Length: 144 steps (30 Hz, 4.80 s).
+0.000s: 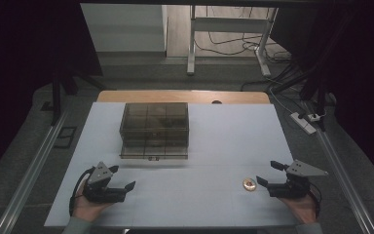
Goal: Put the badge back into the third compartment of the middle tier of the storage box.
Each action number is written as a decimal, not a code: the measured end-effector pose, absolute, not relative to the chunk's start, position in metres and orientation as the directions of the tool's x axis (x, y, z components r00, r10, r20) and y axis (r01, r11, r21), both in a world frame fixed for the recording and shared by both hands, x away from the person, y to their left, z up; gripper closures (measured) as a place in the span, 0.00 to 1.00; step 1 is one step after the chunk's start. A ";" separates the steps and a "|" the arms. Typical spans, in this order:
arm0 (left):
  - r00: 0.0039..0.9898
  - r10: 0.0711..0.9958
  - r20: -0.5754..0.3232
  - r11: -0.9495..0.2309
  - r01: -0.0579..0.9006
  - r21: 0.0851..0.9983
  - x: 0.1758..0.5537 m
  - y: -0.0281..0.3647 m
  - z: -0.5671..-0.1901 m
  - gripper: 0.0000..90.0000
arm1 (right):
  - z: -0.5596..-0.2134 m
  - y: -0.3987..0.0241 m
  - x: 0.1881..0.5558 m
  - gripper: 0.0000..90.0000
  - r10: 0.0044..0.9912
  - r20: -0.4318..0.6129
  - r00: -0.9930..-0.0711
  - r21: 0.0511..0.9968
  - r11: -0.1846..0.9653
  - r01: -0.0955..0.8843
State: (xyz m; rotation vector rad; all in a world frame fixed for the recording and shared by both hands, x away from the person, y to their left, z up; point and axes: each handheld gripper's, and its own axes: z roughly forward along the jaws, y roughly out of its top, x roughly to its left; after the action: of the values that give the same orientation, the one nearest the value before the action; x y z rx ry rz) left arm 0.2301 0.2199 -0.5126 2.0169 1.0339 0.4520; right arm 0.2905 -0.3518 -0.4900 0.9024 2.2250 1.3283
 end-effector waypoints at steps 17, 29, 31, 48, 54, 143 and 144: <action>0.605 0.795 -0.040 -0.346 0.507 0.789 0.233 0.219 -0.513 0.17 | -0.491 -0.346 0.287 0.18 0.702 -0.019 -0.712 0.872 0.360 0.333; 0.599 0.800 -0.033 -0.346 0.505 0.791 0.232 0.220 -0.512 0.17 | -0.484 -0.341 0.284 0.18 0.706 -0.038 -0.707 0.870 0.372 0.324; 0.600 0.799 -0.030 -0.348 0.503 0.791 0.232 0.219 -0.512 0.17 | -0.482 -0.341 0.284 0.18 0.706 -0.040 -0.707 0.869 0.374 0.324; 0.605 0.796 -0.012 -0.364 0.494 0.789 0.231 0.217 -0.512 0.17 | -0.468 -0.313 0.282 0.18 0.671 -0.093 -0.736 0.802 0.489 0.344; 0.605 0.796 -0.010 -0.365 0.494 0.789 0.231 0.217 -0.512 0.17 | -0.469 -0.302 0.282 0.18 0.654 -0.112 -0.748 0.758 0.543 0.361; 0.588 0.809 -0.010 -0.361 0.509 0.782 0.230 0.220 -0.513 0.16 | -0.489 -0.299 0.299 0.52 0.692 -0.059 -0.719 0.692 0.547 0.470; 0.588 0.809 -0.010 -0.361 0.509 0.781 0.230 0.220 -0.514 0.16 | -0.489 -0.299 0.298 0.52 0.694 -0.058 -0.718 0.700 0.541 0.467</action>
State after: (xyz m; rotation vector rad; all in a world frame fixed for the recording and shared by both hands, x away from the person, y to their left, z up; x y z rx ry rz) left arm 0.2304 0.2200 -0.5135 2.0403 1.0449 0.4907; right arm 0.2985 -0.2992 -0.4886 0.9584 2.4528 0.9710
